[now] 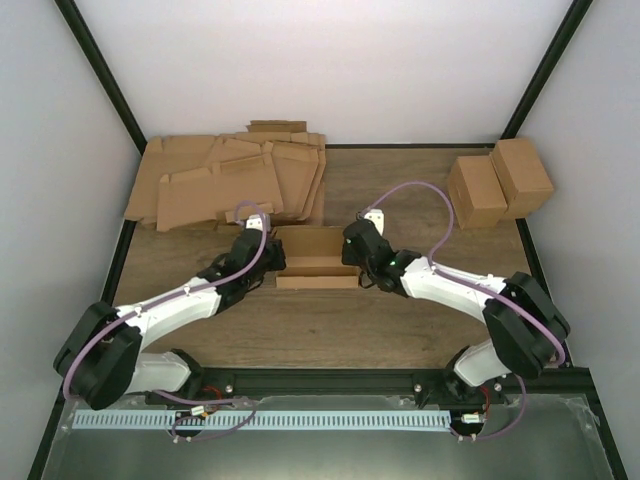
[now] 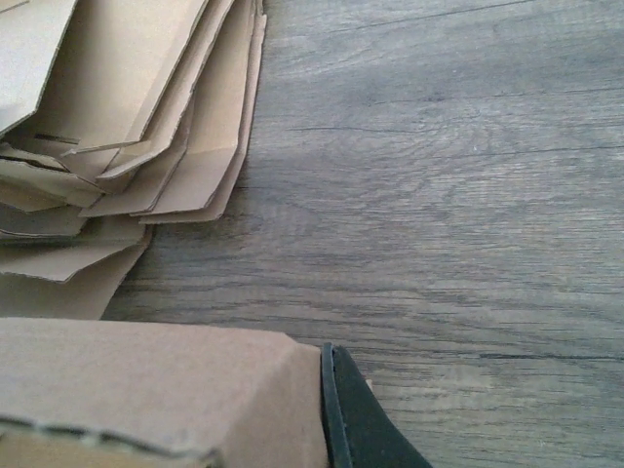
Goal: Fold the paper box
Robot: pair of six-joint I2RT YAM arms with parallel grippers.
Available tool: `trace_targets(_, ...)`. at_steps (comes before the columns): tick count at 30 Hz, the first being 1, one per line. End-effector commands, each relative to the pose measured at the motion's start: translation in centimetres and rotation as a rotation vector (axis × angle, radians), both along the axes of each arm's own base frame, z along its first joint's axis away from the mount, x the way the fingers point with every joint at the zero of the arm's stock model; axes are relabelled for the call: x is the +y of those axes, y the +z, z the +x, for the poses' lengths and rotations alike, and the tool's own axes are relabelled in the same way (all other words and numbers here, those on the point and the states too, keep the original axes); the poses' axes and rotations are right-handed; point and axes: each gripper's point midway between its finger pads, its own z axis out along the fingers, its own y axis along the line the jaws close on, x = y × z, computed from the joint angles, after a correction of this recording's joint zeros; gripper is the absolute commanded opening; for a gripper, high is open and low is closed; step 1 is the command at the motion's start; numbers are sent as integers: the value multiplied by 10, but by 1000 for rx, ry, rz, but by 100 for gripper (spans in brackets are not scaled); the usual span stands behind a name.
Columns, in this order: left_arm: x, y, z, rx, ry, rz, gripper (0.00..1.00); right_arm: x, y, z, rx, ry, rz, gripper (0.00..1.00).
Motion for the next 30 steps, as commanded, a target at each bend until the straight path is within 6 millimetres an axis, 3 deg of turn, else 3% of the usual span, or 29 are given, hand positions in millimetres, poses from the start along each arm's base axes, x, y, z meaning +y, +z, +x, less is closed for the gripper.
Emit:
trace_targets(1, -27, 17, -2, -27, -71, -108, 4, 18, 5, 4, -8, 23, 67, 1)
trace_targets(9, -28, 10, -22, 31, -126, -136, 5, 10, -3, -13, -27, 115, 23, 1)
trace_targets(15, -28, 0, -46, 101, -154, -213, 19, -1, -14, -29, -52, 161, 16, 1)
trace_targets(18, -22, 12, -52, 96, -151, -209, 36, -2, -16, -32, -72, 200, -12, 1)
trace_targets(23, -2, 51, -59, 68, -127, -130, 69, -1, -15, -32, -97, 238, -58, 1)
trace_targets(27, 2, 84, -65, 40, -176, -71, 83, 1, -13, -31, -114, 265, -78, 1)
trace_targets(30, -3, 104, -65, 10, -269, 24, 85, 2, -13, -31, -119, 281, -94, 1)
